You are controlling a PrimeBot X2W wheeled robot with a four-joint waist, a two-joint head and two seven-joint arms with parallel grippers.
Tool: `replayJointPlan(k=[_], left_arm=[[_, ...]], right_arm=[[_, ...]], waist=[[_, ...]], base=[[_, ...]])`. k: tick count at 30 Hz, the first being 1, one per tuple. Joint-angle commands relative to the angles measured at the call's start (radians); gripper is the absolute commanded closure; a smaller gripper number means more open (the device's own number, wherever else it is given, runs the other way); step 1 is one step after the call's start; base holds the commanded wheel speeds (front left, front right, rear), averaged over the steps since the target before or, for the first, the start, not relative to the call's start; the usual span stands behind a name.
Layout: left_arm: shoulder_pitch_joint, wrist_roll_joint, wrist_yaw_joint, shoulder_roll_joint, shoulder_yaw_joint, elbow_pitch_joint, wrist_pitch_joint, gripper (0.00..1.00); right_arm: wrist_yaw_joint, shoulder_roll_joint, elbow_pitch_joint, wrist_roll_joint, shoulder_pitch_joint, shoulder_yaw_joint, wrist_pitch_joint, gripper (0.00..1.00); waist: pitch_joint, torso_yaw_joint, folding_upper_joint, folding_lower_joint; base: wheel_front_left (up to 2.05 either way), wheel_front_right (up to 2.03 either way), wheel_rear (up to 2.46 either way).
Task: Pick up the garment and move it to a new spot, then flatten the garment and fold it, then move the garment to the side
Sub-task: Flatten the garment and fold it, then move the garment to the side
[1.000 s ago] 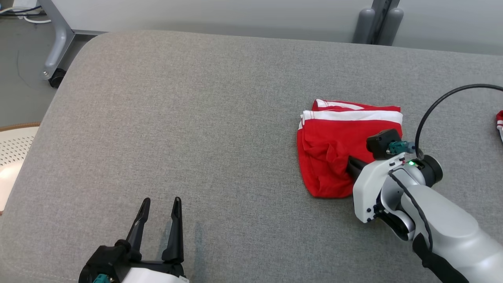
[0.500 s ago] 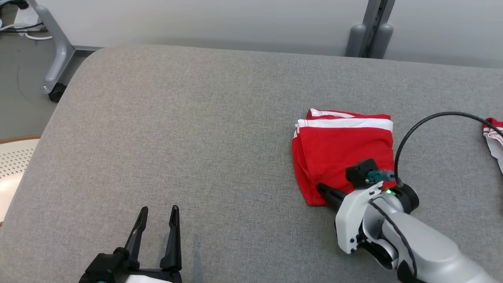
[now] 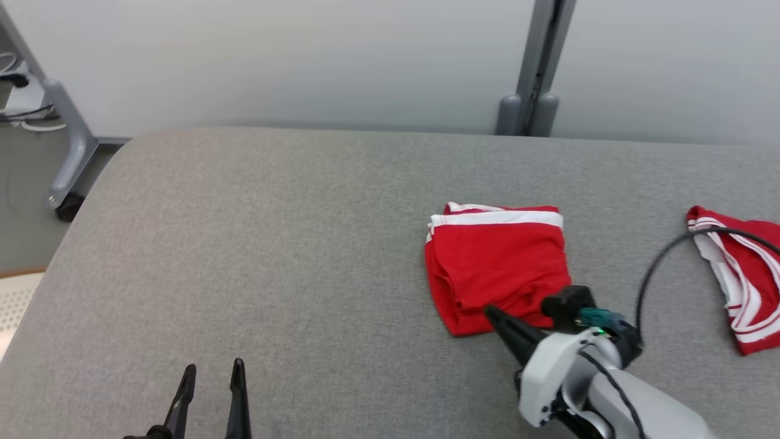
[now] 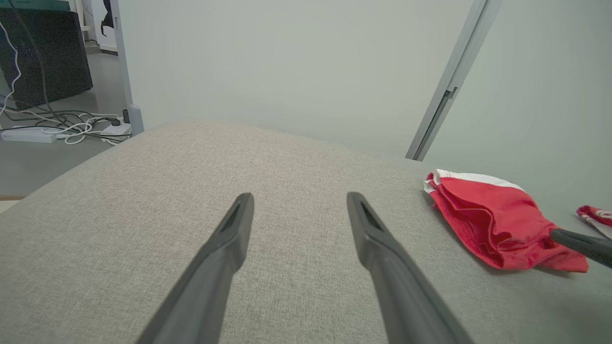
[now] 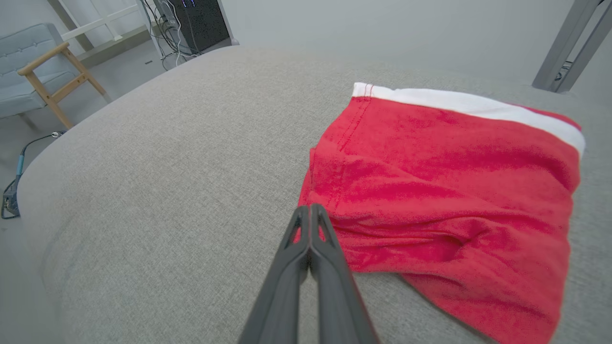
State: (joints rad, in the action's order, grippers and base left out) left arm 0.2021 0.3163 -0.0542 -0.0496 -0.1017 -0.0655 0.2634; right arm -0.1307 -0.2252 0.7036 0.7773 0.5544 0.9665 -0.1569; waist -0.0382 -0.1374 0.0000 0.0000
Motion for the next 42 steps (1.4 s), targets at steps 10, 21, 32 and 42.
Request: replayJointPlan(k=[10,21,32,42], left_arm=[[0.053,-0.059,0.017,-0.003,0.099,0.042,0.001,0.00],[0.072,-0.102,0.097,-0.003,0.094,-0.012,0.002,0.00],[0.046,-0.107,0.110,-0.003,0.096,-0.015,0.002,0.00],[-0.034,-0.118,0.130,-0.003,0.046,-0.026,0.002,0.00]], right_arm=[[0.000,-0.083,-0.179,-0.246,-0.227,-0.472,-0.109,0.00],[0.000,0.053,-0.473,-0.599,-0.609,-0.935,-0.109,0.00],[0.000,0.134,-0.429,-0.538,-0.566,-0.957,-0.096,0.00],[0.000,0.063,-0.316,-0.301,-0.223,-0.846,0.389,0.00]], waist=[[0.080,0.088,0.0000,0.0000],[0.095,0.098,0.0000,0.0000],[0.070,0.098,0.0000,0.0000],[-0.038,0.053,0.0000,0.0000]], base=[[0.00,0.00,0.00],[0.00,0.00,0.00],[0.00,0.00,0.00],[0.00,0.00,0.00]])
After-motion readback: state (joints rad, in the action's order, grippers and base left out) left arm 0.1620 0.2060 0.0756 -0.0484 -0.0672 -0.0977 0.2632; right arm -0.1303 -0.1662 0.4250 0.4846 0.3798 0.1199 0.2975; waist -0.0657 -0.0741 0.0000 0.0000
